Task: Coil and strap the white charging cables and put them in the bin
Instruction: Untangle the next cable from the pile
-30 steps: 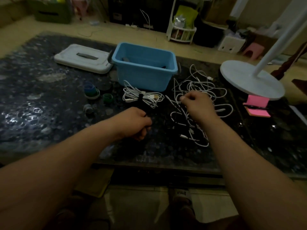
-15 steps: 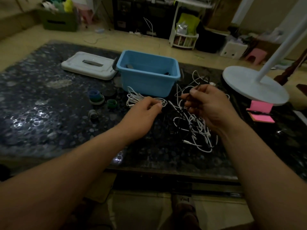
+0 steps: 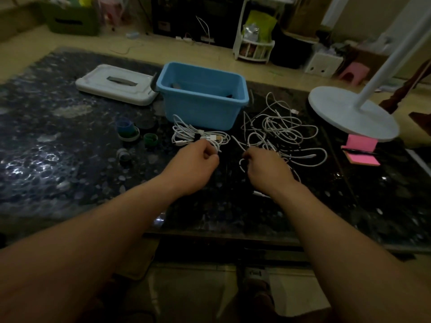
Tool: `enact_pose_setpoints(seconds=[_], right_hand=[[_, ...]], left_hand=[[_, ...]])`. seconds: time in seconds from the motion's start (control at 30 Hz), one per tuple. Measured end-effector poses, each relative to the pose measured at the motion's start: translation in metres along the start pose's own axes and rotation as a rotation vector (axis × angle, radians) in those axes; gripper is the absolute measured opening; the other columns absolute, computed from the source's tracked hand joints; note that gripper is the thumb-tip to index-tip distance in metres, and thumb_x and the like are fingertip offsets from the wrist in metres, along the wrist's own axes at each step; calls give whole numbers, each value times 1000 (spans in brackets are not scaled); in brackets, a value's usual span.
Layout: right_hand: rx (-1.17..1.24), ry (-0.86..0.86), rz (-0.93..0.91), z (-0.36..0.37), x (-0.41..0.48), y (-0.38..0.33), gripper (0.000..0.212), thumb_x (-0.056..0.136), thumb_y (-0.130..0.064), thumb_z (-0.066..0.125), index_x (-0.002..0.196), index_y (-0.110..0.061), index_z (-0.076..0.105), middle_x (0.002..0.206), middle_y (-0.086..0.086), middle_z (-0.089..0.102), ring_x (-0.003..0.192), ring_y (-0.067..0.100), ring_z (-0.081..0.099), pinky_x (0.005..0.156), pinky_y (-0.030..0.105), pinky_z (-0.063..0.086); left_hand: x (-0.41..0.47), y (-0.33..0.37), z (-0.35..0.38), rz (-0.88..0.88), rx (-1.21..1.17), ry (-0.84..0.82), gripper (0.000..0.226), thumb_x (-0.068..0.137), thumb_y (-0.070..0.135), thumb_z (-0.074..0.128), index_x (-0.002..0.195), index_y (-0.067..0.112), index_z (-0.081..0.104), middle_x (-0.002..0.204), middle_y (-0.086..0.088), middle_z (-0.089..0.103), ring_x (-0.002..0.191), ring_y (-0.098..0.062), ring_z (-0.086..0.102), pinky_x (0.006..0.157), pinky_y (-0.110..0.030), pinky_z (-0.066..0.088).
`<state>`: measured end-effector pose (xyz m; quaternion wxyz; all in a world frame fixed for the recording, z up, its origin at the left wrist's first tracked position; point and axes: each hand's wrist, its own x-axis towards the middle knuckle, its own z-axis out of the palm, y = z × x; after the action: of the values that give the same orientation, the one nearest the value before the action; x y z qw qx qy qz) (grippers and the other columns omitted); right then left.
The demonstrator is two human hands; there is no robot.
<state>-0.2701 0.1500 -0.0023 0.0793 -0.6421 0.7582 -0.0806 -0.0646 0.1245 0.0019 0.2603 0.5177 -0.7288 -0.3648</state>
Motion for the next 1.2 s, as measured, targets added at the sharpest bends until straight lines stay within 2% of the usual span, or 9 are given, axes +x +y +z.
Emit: enact_pose_setpoints(seconds=[0.2, 0.37, 0.47, 0.6, 0.73, 0.83, 0.93, 1.07, 1.2], right_hand=[[81, 93, 141, 14, 20, 12, 20, 97, -34, 69, 105, -17, 61, 100, 3, 66, 94, 27, 61, 75, 36, 44], [318, 79, 270, 20, 29, 15, 22, 85, -31, 81, 90, -23, 61, 93, -2, 67, 92, 24, 65, 79, 36, 51], [537, 139, 316, 8, 33, 14, 25, 82, -20, 82, 99, -21, 63, 95, 2, 71, 91, 24, 69, 83, 38, 58], [999, 262, 307, -33, 33, 10, 30, 88, -12, 79, 114, -16, 64, 90, 4, 73, 69, 14, 65, 57, 26, 50], [1458, 147, 296, -52, 22, 6, 20, 94, -2, 69, 105, -18, 65, 78, -2, 68, 61, 9, 55, 51, 22, 39], [1373, 72, 209, -51, 9, -5, 25, 92, 0, 71, 104, -20, 63, 82, -2, 69, 63, 9, 59, 52, 23, 44], [1252, -18, 102, -46, -1, -17, 25, 90, 0, 75, 101, -18, 62, 83, 0, 70, 70, 15, 66, 61, 29, 52], [1195, -11, 94, -47, -6, -23, 23, 91, -1, 76, 101, -17, 63, 79, -3, 71, 69, 11, 69, 60, 26, 53], [1118, 48, 46, -49, -10, -20, 22, 91, 3, 75, 106, -10, 65, 84, 3, 69, 66, 1, 68, 55, 14, 51]], left_hand=[[-3, -2, 1, 28, 63, -36, 9, 99, 32, 60, 97, 27, 66, 88, 10, 69, 82, -11, 65, 73, -33, 51], [-6, 0, 4, 29, 57, -54, 9, 99, 33, 60, 94, 28, 66, 86, 9, 69, 81, -13, 66, 77, -38, 57], [-8, 1, 3, 39, 61, -62, 9, 100, 32, 59, 94, 27, 65, 85, 8, 69, 80, -12, 65, 77, -39, 57], [-8, 0, 1, 42, 29, -38, 6, 99, 33, 60, 101, 28, 62, 86, 8, 69, 79, -12, 66, 80, -44, 58], [-7, 5, 5, 67, -105, 90, 24, 101, 38, 63, 122, 26, 57, 103, 9, 64, 87, -10, 64, 87, -45, 57], [-10, 13, 4, 231, -89, 217, 49, 99, 44, 64, 144, 34, 46, 132, 9, 47, 102, -10, 59, 96, -33, 53], [-9, 16, 5, 370, -48, 132, 57, 98, 42, 67, 150, 40, 44, 140, 13, 46, 109, -8, 57, 100, -32, 52], [-7, 12, 9, 218, 3, -31, 20, 100, 41, 65, 119, 39, 58, 91, 12, 69, 81, -3, 64, 75, -34, 55], [-5, 11, 10, 133, -126, -46, 15, 99, 44, 66, 110, 34, 62, 88, 8, 70, 78, -7, 66, 70, -30, 53]])
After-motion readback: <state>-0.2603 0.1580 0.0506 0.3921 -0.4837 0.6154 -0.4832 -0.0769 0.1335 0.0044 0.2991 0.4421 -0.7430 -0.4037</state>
